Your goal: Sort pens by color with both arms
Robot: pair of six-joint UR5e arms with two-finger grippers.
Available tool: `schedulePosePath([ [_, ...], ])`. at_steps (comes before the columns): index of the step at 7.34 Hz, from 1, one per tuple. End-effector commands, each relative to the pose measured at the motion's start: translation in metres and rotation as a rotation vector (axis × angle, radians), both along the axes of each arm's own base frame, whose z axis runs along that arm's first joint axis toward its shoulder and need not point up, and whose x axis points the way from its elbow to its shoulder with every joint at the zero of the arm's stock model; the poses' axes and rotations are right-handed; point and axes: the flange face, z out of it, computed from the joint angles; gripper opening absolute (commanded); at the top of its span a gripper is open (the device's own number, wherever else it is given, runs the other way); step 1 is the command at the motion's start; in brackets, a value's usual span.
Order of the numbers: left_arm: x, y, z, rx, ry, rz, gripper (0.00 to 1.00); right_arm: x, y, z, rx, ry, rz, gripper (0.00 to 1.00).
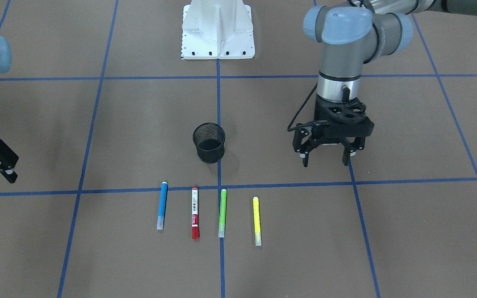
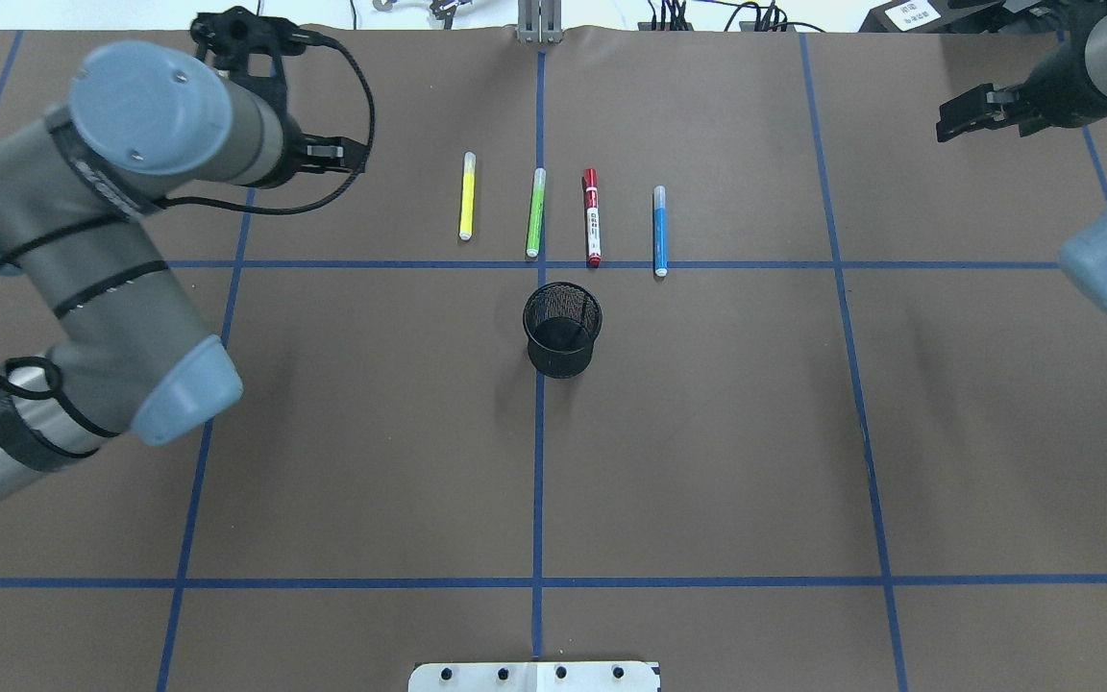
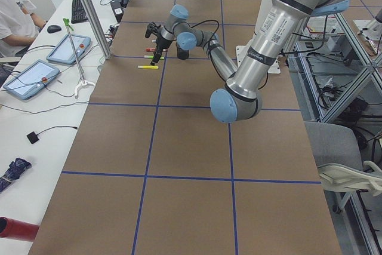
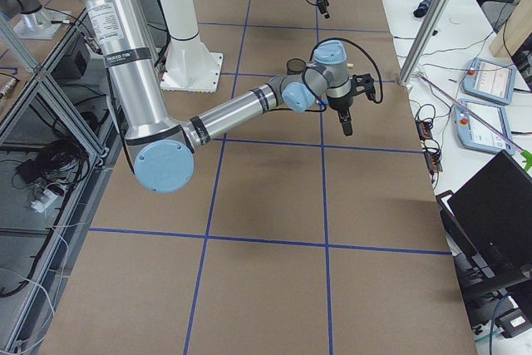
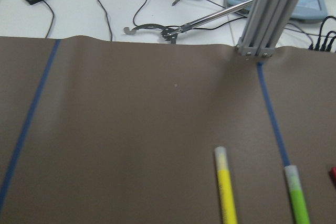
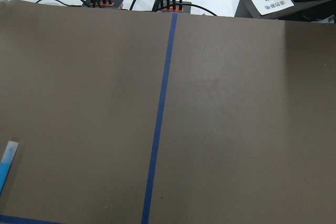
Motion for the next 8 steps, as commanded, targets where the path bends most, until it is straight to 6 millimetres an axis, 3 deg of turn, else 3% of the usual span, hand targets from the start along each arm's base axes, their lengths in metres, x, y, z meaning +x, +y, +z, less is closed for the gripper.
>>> schedulePosePath([
  [1, -0.081, -0.018, 0.057, -0.152, -0.076, 0.132, 0.99, 0.002, -0.012, 0.045, -0.054, 0.045, -0.035, 0.99],
  [3, -0.187, -0.025, 0.132, -0.177, -0.042, 0.293, 0.99, 0.044, -0.028, 0.079, -0.103, 0.007, -0.107, 0.99],
  [6, -0.284, -0.023, 0.224, -0.195, -0.017, 0.406, 0.99, 0.094, -0.032, 0.108, -0.147, 0.003, -0.163, 0.99],
  [7, -0.305, -0.021, 0.235, -0.204, -0.011, 0.395, 0.99, 0.110, -0.027, 0.121, -0.155, 0.013, -0.199, 0.99],
  [8, -0.321, -0.007, 0.256, -0.244, 0.005, 0.376, 0.99, 0.123, -0.017, 0.141, -0.154, 0.029, -0.229, 0.99],
])
